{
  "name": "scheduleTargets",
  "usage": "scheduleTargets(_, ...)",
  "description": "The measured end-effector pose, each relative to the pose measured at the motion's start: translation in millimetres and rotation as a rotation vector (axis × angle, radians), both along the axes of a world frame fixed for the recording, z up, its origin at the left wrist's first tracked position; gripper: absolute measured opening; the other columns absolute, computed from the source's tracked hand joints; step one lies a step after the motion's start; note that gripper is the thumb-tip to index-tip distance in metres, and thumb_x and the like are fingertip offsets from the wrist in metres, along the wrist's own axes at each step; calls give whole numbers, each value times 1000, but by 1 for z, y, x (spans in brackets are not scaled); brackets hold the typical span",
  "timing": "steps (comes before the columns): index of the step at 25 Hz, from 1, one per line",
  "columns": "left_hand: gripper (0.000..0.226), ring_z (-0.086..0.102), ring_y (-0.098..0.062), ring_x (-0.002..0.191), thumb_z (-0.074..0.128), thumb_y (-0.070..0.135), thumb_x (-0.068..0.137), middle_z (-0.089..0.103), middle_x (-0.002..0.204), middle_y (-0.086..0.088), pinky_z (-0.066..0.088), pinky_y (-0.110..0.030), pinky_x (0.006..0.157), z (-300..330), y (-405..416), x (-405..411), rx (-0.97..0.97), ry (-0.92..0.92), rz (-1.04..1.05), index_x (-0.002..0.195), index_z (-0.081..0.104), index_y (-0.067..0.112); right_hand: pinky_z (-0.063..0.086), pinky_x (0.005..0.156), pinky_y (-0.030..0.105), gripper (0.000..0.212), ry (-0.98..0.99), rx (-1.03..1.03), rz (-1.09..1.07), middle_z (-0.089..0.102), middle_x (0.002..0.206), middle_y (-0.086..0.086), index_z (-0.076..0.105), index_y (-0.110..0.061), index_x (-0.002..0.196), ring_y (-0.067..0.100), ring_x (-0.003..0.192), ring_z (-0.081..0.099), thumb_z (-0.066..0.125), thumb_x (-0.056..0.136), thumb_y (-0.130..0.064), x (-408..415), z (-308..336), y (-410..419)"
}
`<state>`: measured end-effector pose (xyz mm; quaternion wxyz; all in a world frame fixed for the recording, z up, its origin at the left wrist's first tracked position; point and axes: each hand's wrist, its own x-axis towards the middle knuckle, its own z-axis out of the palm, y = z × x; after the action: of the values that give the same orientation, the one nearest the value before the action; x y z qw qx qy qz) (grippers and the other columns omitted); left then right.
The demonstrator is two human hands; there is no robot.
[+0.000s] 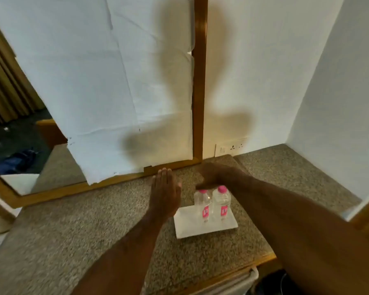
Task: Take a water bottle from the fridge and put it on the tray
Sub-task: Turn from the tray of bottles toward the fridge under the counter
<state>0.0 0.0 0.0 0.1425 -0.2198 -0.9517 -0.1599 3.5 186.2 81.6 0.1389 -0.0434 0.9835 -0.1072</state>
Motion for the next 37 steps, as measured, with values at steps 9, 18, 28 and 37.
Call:
scheduleTargets(9, 52, 42, -37, 127, 32, 38, 94, 49, 134, -23, 35, -52, 108, -26, -40, 8, -28, -141, -24, 131, 36, 2, 45, 95, 40, 41, -130, 425, 249, 62, 120, 9, 60, -12, 120, 26, 111, 55, 71, 82, -22, 9, -2, -28)
scheduleTargets(18, 47, 47, -40, 122, 44, 28, 92, 53, 129, -26, 34, -56, 108, -17, 36, 65, -103, -37, -219, 130, 41, 0, 57, 79, 44, 45, -402, 55, -78, 68, 107, 19, 60, -8, 119, 30, 88, 69, 74, 76, -1, 82, 64, 51)
scheduleTargets(28, 55, 43, -41, 128, 34, 32, 91, 50, 134, -26, 32, -52, 111, -97, 262, 166, -316, -134, -583, 132, 41, -3, 56, 78, 42, 22, -239, 218, -396, 68, 98, 12, 68, -8, 97, 28, 90, 62, 68, 76, -15, 242, -61, 246)
scheduleTargets(37, 54, 41, -37, 129, 30, 35, 93, 51, 136, -23, 31, -52, 109, -184, 377, 119, -327, -155, -711, 129, 47, -1, 53, 80, 41, 28, -228, 119, -867, 68, 109, 9, 63, -18, 109, 30, 100, 65, 64, 81, -19, 287, -295, 309)
